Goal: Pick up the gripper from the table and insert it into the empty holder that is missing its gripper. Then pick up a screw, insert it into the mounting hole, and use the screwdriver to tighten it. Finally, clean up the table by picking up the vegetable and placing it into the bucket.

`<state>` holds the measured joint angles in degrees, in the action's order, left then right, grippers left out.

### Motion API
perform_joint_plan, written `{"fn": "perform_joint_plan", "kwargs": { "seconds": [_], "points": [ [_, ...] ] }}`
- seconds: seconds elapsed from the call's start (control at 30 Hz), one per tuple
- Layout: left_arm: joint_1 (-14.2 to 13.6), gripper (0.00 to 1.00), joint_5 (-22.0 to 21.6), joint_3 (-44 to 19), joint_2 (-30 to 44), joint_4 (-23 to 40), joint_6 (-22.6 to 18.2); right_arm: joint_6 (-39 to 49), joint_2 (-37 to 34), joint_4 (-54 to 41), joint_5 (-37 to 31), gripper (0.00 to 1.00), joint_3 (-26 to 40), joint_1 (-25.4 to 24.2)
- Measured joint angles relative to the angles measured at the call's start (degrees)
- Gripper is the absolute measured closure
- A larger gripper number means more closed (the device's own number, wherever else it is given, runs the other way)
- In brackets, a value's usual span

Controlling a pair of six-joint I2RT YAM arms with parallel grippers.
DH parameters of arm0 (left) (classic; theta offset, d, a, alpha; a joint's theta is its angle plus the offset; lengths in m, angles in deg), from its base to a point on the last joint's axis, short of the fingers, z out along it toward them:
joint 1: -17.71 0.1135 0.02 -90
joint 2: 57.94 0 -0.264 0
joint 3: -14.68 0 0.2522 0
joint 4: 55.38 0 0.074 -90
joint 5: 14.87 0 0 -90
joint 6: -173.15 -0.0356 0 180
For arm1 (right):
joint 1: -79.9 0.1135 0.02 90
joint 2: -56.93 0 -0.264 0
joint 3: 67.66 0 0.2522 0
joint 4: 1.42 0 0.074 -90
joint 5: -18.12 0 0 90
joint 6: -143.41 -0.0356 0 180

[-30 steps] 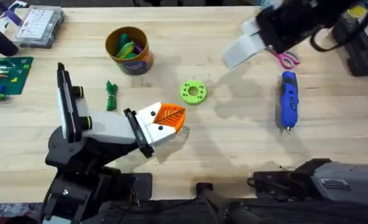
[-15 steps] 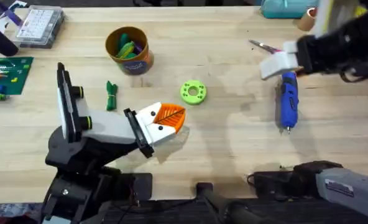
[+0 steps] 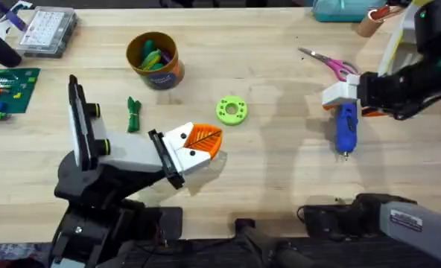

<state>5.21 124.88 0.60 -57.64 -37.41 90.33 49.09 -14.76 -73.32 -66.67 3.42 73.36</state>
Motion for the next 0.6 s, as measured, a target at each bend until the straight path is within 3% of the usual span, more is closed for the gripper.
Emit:
{"fn": "perform_joint_plan", "kwargs": {
  "seconds": [0.27,0.6],
  "points": [
    [-0.01,0.983,0.07,0.0,0.02,0.02,0.0,1.38,-2.75,8.43,-0.04,0.006,-2.45,-4.72],
    [-0.01,0.983,0.15,0.0,-0.01,0.03,0.0,8.27,-11.22,14.05,-4.6,0.006,-2.48,-5.17]
  ]
}}
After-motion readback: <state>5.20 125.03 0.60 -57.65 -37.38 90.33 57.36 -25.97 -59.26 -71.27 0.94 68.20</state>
